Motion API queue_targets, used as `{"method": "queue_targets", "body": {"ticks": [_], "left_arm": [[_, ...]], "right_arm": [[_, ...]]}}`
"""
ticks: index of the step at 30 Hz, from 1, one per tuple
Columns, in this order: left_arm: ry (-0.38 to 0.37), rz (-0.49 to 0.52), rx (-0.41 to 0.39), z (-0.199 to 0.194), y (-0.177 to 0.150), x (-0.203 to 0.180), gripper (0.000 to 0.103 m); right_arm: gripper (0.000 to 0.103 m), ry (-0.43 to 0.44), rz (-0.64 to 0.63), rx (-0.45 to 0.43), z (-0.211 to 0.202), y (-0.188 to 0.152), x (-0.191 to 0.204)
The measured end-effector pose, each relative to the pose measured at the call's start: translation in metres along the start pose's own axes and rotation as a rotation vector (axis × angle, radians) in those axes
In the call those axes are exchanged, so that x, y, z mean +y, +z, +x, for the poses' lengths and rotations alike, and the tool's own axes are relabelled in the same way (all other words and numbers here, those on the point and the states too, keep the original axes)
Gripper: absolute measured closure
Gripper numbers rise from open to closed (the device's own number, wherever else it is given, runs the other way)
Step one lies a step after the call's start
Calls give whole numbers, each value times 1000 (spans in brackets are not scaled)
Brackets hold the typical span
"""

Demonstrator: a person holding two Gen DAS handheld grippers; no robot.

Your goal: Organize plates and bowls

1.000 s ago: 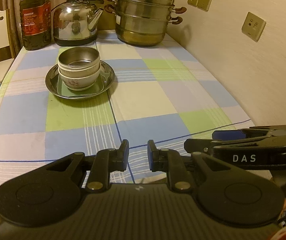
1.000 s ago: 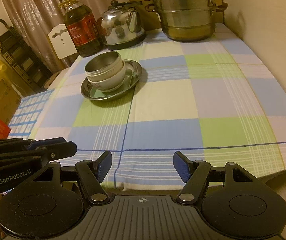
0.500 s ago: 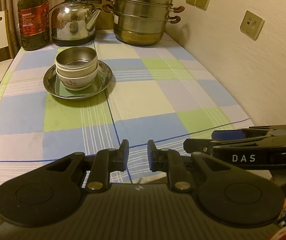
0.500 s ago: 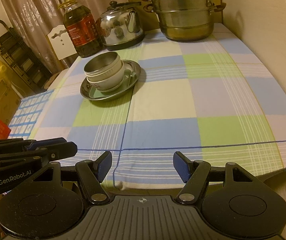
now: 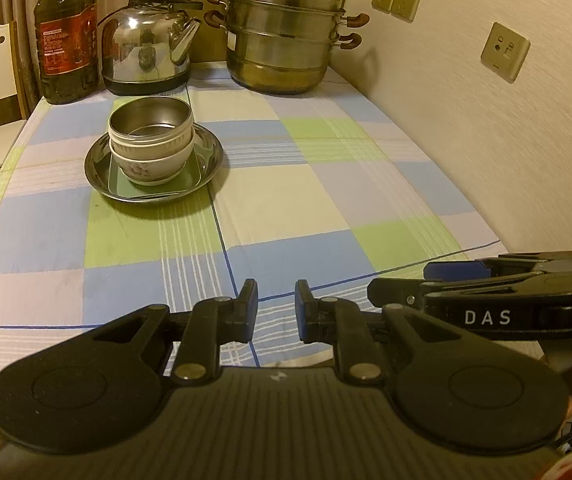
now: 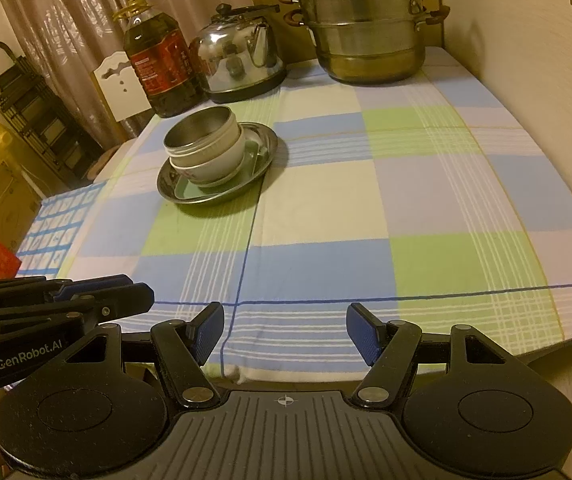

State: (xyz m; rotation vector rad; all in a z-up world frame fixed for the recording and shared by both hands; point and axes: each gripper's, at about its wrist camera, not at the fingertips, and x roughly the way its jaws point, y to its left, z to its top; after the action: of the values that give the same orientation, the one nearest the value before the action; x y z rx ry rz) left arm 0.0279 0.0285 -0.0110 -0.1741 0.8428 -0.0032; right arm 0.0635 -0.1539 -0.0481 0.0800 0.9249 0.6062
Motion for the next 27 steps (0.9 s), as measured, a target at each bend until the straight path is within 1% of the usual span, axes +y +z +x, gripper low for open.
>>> {"method": "queue_targets", "body": {"ticks": [27], "left_arm": [[0, 2, 1, 0, 1, 2, 86]], "right_arm": [[35, 0, -1, 1, 0, 0, -1]]}}
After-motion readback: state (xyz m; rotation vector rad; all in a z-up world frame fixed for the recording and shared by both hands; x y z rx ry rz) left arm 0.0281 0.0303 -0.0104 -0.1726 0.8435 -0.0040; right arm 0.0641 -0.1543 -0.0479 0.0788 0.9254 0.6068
